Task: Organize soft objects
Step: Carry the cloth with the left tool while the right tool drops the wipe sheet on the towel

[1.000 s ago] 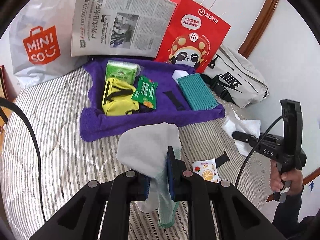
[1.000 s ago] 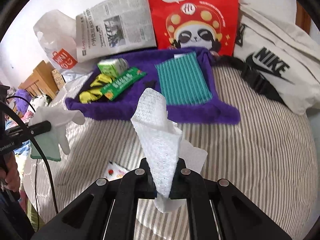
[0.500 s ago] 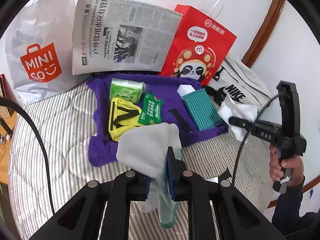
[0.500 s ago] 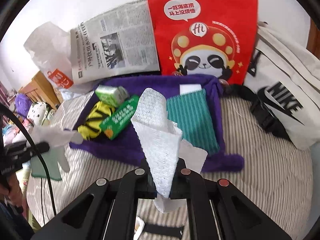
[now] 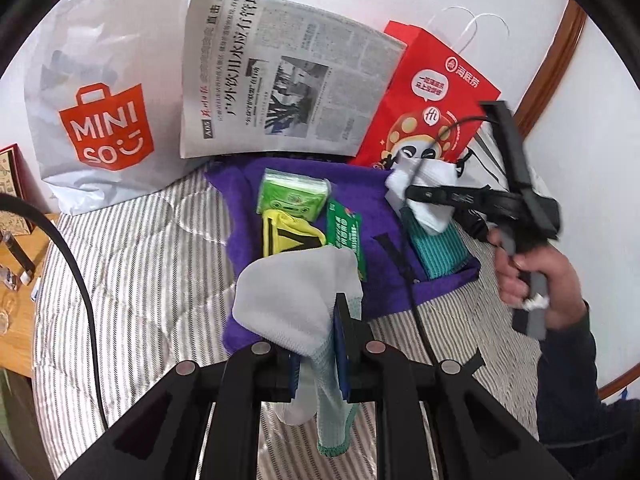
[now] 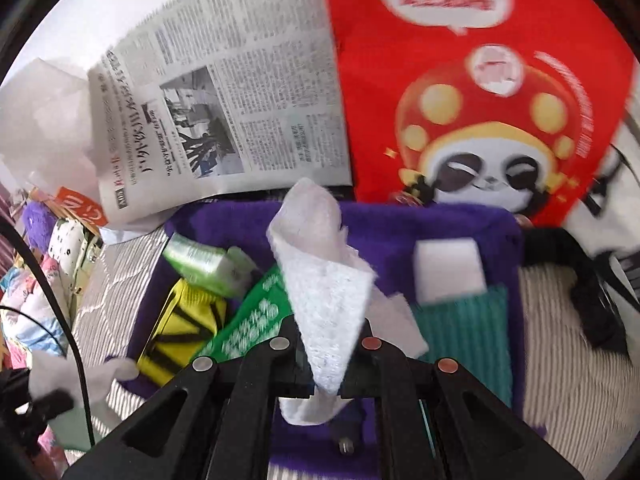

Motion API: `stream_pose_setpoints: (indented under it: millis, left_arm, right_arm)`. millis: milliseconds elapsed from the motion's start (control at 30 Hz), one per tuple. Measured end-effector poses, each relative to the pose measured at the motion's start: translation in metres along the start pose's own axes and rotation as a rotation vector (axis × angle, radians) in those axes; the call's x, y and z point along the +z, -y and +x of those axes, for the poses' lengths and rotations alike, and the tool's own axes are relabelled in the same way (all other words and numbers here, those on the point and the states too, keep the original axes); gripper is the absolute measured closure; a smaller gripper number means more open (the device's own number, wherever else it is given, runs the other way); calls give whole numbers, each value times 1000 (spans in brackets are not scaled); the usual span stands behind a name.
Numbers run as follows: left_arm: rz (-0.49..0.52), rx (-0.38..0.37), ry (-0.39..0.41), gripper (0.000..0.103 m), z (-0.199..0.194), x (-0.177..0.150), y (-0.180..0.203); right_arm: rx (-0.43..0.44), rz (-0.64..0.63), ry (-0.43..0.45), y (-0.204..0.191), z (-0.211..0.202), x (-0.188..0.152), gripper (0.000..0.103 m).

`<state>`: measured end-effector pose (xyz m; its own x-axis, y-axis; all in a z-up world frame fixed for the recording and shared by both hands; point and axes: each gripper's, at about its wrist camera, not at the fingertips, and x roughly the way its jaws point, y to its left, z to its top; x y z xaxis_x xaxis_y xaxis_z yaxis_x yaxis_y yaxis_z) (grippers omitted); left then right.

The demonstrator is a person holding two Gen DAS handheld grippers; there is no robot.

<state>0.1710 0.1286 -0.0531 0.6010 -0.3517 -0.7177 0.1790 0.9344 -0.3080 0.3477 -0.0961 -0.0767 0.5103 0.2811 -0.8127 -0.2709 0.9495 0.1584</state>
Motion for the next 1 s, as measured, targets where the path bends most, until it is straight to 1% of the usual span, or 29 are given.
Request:
stream_pose_setpoints:
  millis: [133,400,633,700,767,800,833,967,1000]
  left_arm:
    - [3,-1,-5,89,3,1,-6]
    - [7,-6,-9,89,9,1,-14]
    - [-1,-10,-19,89,10,1,-17]
    - [-2,-10,-21,89,9,1,-17]
    - [-3,-8,-22,89,8,1,-17]
    - [-4,-6,-23,89,8,0,-17]
    - [-5,-4,-23,89,8,0,-18]
    - [-15,2,-20,89,5,-1,-20]
    - [-17,1,-20,89,5,-1,-20]
  right_arm:
    - [-9,-8,-15,-4,28,10,96]
    - [-42,-1,-65,-1,69,13,96]
    - [-38,-20,-92,0,80,10,95]
    - [-26,-17,-99,0,78,10,88]
    - [-9,-14,-100,3,75,15,69]
    - [-1,-17,-96,2,72,15,64]
    - [1,-24,-91,1,69,15,56]
    - [-28,-40,-56,-5,54,14,44]
    - [-27,-38,-50,-4,50,15,44]
